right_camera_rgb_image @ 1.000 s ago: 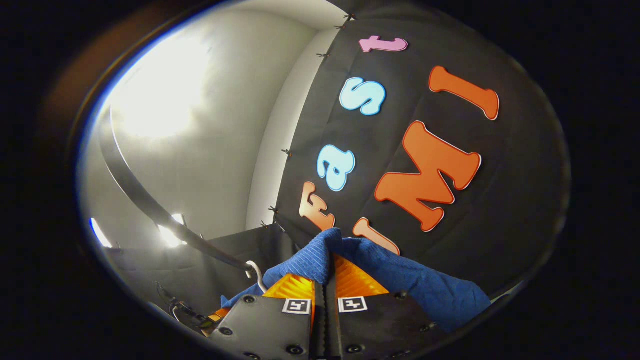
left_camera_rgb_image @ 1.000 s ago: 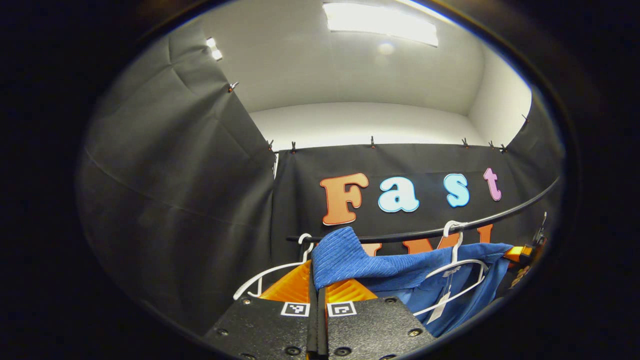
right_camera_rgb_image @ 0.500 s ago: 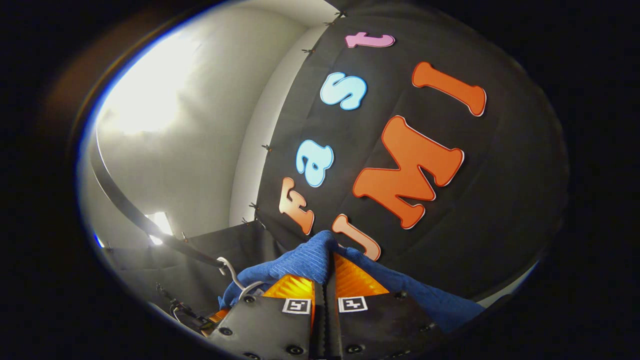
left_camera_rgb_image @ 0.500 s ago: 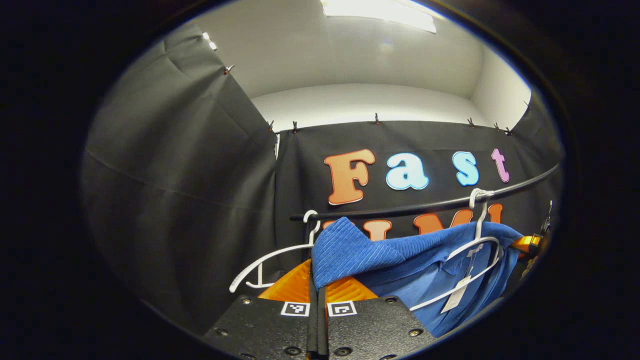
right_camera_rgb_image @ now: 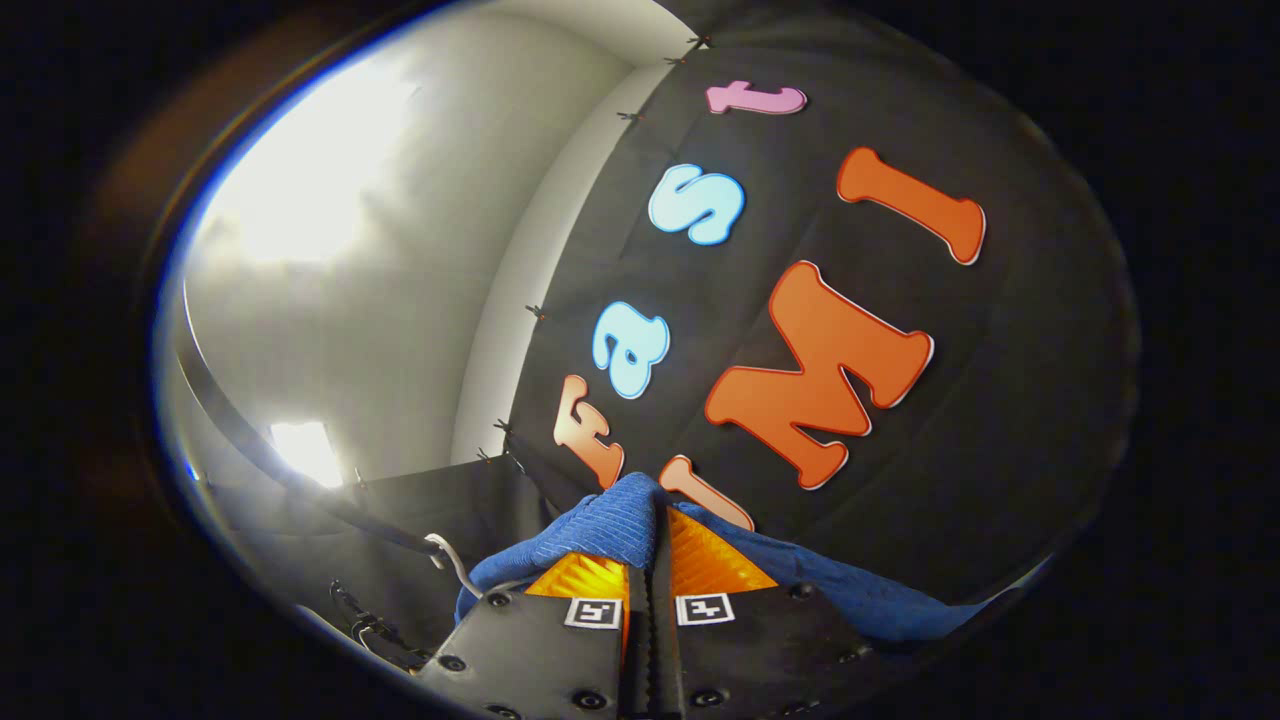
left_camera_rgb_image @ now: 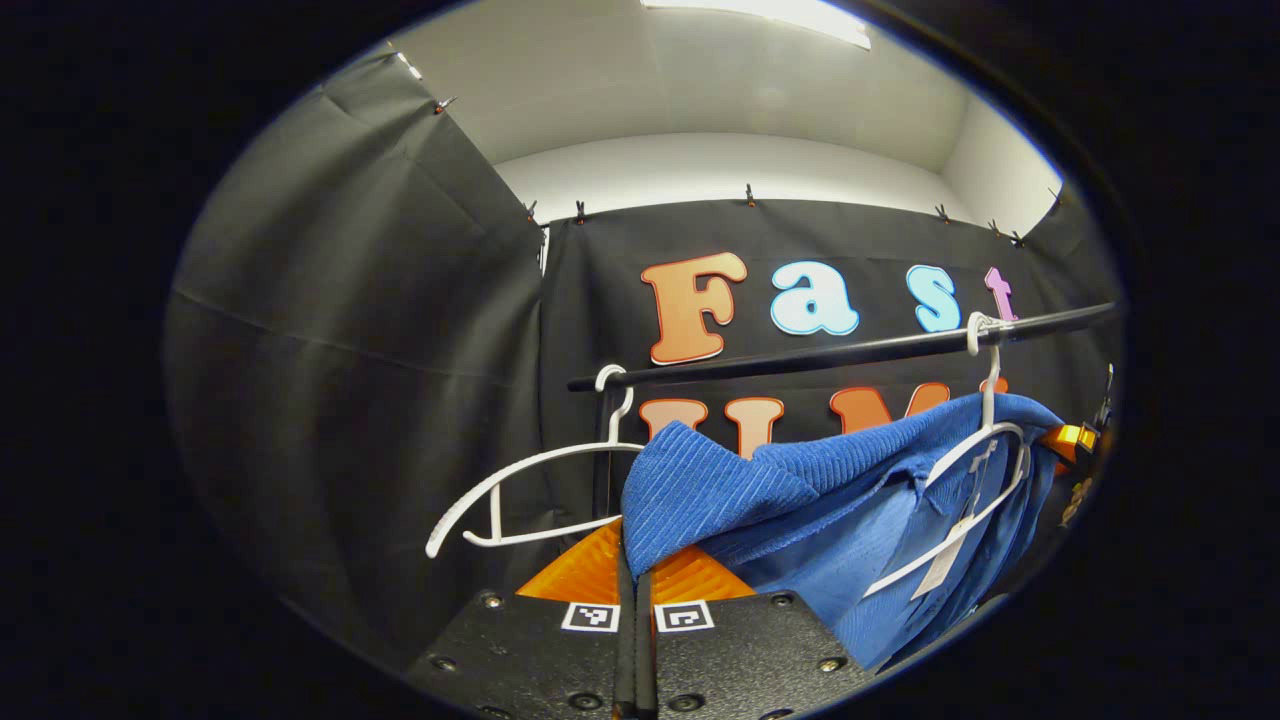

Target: Grasp the clothes on the hanger with both hands and then place them into the laundry hamper below.

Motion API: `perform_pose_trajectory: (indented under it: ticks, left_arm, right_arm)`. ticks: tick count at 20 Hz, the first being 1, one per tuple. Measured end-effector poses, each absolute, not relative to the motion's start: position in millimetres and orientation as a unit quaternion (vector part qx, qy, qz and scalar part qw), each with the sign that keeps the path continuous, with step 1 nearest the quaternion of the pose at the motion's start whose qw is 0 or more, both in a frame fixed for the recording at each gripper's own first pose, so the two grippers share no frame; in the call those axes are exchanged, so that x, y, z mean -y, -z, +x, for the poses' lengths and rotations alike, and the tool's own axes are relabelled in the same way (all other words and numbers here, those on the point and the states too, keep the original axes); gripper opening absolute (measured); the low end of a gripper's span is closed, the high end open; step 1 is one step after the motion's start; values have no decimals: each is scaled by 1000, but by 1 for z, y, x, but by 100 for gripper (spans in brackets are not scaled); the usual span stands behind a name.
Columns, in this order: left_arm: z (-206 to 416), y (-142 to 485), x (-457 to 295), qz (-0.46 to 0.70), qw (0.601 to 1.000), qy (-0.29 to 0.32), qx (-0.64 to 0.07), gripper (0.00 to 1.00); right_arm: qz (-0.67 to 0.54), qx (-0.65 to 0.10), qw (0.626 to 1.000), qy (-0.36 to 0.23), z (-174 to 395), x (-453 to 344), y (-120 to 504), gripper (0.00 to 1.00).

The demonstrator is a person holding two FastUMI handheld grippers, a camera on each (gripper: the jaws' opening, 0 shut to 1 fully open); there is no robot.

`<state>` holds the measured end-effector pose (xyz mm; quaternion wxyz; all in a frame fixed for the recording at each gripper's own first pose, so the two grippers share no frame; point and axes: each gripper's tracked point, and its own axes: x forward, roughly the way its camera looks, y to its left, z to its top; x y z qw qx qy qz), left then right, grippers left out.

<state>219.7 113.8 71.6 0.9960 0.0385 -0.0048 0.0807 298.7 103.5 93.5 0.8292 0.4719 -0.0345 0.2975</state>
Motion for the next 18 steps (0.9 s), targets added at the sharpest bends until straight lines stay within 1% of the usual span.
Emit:
perform_pose_trajectory:
  ticks: [3,5,6,9,11,14,16,17,18]
  left_arm:
    - [220,-96,-113,35,995,-86,45,0]
    - [220,-112,-110,43,992,-92,74,0]
    - [219,-113,-108,51,991,-96,75,0]
    - [219,-90,-110,64,992,-99,41,0]
    - [217,-73,-110,59,993,-94,31,0]
    - [205,-53,-108,68,993,-91,21,0]
    - [204,-36,-109,62,994,-90,5,0]
    - [200,-24,-112,55,994,-94,-8,0]
    - [196,-13,-115,47,994,-96,-19,0]
  right_arm:
    - [468,43,831,-297,303,-103,-95,6]
    - [473,28,831,-291,313,-103,-82,6]
    - [477,15,829,-290,315,-105,-74,6]
    - [481,-16,831,-278,325,-109,-51,6]
    - [482,-30,834,-265,336,-111,-39,6]
    - [478,-39,837,-261,325,-111,-30,6]
    - [455,-31,857,-240,333,-106,-20,6]
    - [454,-42,858,-236,333,-106,-10,6]
    - [466,-54,851,-236,323,-109,-3,6]
